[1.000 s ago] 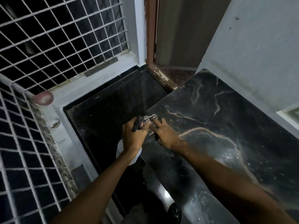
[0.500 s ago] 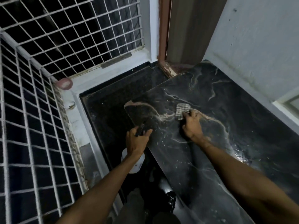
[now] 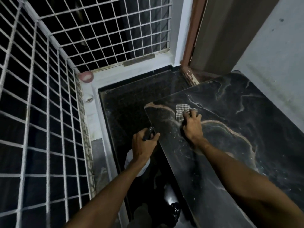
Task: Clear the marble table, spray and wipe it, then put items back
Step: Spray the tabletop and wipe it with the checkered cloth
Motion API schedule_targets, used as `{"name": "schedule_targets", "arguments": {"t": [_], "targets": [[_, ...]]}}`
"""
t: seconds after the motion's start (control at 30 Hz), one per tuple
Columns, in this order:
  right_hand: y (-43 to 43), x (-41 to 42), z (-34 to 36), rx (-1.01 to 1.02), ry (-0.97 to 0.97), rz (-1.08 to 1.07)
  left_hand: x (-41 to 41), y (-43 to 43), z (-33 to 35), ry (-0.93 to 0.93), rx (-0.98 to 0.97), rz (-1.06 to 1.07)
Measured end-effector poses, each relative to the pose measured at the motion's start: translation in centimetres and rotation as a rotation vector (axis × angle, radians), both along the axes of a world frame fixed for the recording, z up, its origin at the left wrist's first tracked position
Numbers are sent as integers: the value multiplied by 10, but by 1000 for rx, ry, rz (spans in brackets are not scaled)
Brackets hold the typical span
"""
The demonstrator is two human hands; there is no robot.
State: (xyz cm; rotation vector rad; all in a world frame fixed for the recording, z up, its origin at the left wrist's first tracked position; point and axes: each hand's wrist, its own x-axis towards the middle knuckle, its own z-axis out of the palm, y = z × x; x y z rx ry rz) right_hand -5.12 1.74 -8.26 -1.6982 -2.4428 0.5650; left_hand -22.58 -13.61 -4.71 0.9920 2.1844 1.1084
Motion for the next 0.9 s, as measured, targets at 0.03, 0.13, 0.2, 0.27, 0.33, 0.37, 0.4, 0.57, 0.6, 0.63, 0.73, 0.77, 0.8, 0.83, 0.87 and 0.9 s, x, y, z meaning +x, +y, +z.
{"name": "schedule_targets", "arguments": {"t": [0.03, 0.13, 0.2, 0.27, 0.33, 0.37, 0.4, 0.57, 0.6, 0.63, 0.73, 0.77, 0.8, 0.83, 0.87, 0.9], "targets": [[0, -14, 1, 2, -6, 4, -3, 2, -1, -2, -1, 9], [-10, -39, -3, 68, -27, 391, -11, 5, -3, -8, 27, 6], [11, -51, -3, 85, 18, 414, -18, 15, -5, -3, 54, -3], [32, -71, -2, 39, 38, 138, -28, 25, -9, 14, 75, -6], [26, -94, 0, 86, 14, 180, -37, 32, -11, 36, 82, -24], [16, -96, -3, 124, -3, 329, -40, 34, -11, 44, 83, -42], [6, -91, -8, 156, -19, 490, -43, 36, -10, 50, 93, -71], [33, -7, -6, 74, 18, -118, -40, 52, 1, 28, 91, -123], [29, 6, -2, 34, -10, -234, -35, 51, 1, 30, 84, -140], [20, 15, 2, 33, -52, -189, -30, 49, 2, 29, 70, -164], [-25, 55, 0, 48, -71, 147, -3, 37, 8, 17, 54, -296], [-35, 68, -2, 61, -48, 126, 3, 33, 7, 16, 51, -318], [-45, 86, -6, 49, -21, -21, 15, 29, 6, 8, 42, -337], [-52, 100, -4, 21, 13, -242, 25, 25, 8, 3, 27, -337], [-58, 108, -2, 12, 38, -431, 36, 20, 11, 4, 6, -327], [-67, 114, 3, 13, 35, -496, 48, 13, 11, 11, -29, -323]]}}
